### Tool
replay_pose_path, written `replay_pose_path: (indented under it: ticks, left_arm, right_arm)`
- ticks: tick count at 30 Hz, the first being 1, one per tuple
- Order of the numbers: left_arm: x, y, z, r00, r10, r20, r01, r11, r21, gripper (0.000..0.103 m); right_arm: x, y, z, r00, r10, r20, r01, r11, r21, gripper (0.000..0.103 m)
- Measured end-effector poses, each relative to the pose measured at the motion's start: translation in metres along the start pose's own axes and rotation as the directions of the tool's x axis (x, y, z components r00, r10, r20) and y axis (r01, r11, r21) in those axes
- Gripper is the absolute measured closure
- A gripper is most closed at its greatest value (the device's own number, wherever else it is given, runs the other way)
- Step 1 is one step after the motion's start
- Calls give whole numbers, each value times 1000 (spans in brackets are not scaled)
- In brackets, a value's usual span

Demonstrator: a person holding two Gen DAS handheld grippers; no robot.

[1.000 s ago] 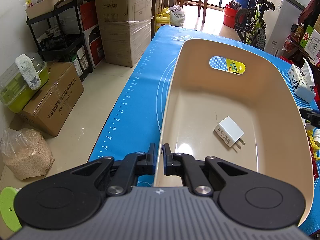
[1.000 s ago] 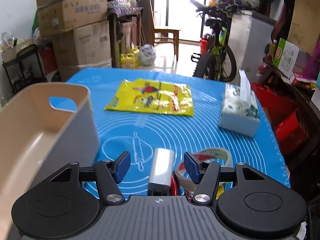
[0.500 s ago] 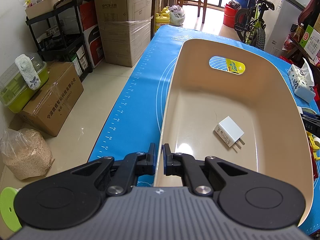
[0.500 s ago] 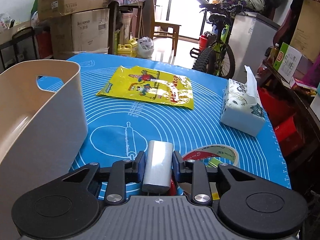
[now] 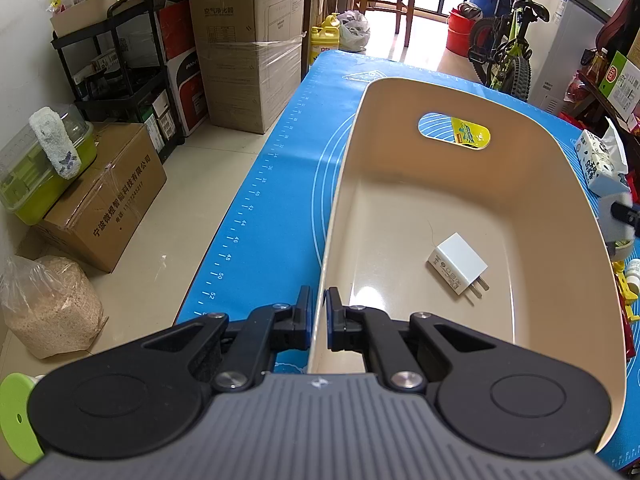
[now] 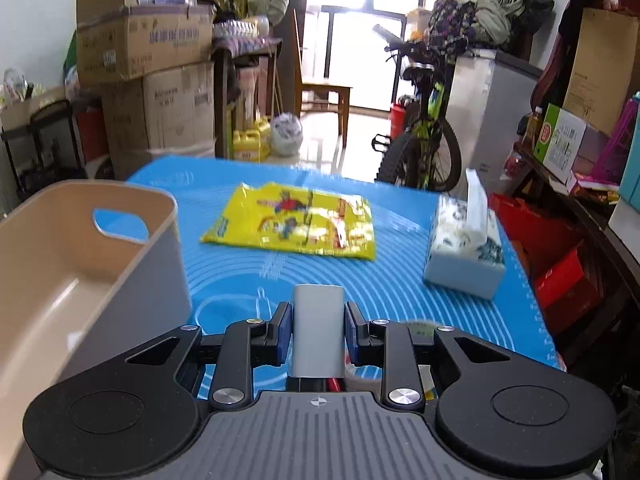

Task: Organize rigid objects
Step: 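Close the right tool on the second white charger, then carry the second charger with the right tool and drop it in the basket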

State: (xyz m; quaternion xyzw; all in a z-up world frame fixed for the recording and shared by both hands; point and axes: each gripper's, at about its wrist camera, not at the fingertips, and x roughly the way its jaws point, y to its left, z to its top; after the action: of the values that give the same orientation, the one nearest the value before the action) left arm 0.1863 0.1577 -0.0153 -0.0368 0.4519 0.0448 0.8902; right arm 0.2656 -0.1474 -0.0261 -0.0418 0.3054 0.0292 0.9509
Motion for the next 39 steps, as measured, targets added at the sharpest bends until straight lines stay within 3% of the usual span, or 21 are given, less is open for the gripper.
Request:
replay_pose_path:
  ticks: [10, 17, 28, 39]
  left_arm:
    - [0, 0, 0, 1000, -1, 0, 1, 1000, -1, 95]
    - [0, -1, 0, 1000, -1, 0, 1, 1000, 0, 95]
    - [-1, -2, -1, 1000, 0, -1, 0, 1000, 0, 95]
    - [0, -5, -1, 1000, 1, -1, -1, 1000, 1, 95]
  right_arm:
    - [-43, 37, 38, 987, 108, 120, -104, 994, -41, 67]
    - [-49, 83, 51, 973, 196, 121, -188, 979, -80, 67]
    - [-20, 140, 29, 959, 278, -52, -282, 952, -118, 67]
    - [1, 166, 8, 951, 221, -218, -265, 943, -199, 67]
